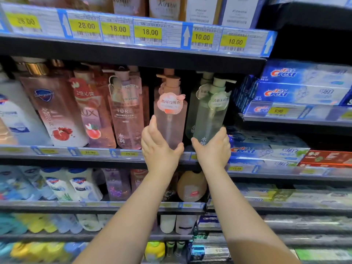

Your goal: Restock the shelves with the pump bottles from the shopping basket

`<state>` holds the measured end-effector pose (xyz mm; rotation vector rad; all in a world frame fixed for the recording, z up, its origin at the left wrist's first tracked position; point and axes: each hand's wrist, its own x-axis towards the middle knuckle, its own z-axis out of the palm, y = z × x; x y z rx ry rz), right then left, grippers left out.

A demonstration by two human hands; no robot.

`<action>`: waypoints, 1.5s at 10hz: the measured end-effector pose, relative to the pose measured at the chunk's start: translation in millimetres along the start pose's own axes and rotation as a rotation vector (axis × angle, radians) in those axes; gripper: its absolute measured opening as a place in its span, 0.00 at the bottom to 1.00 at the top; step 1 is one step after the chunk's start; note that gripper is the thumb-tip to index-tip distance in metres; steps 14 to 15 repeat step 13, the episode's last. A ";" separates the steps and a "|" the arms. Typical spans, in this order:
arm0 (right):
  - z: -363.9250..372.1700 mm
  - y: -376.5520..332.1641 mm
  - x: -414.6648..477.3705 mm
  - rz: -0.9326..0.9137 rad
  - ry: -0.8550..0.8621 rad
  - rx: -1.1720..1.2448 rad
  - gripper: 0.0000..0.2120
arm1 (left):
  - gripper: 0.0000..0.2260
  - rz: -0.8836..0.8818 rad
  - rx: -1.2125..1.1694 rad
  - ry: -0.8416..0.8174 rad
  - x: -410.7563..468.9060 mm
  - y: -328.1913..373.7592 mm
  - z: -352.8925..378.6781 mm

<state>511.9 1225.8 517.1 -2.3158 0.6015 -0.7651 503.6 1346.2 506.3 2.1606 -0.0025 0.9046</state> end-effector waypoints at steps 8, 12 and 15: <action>-0.5 11.9 -10.8 -0.113 -0.031 0.014 0.45 | 0.48 -0.021 0.061 -0.135 14.5 -5.5 -3.9; -13.0 14.6 -29.6 -0.236 -0.025 0.030 0.41 | 0.42 0.117 -0.028 -0.184 2.2 -10.4 -22.4; -21.8 13.3 -43.0 -0.270 -0.088 0.001 0.43 | 0.37 0.275 0.119 -0.300 -7.2 -19.3 -38.3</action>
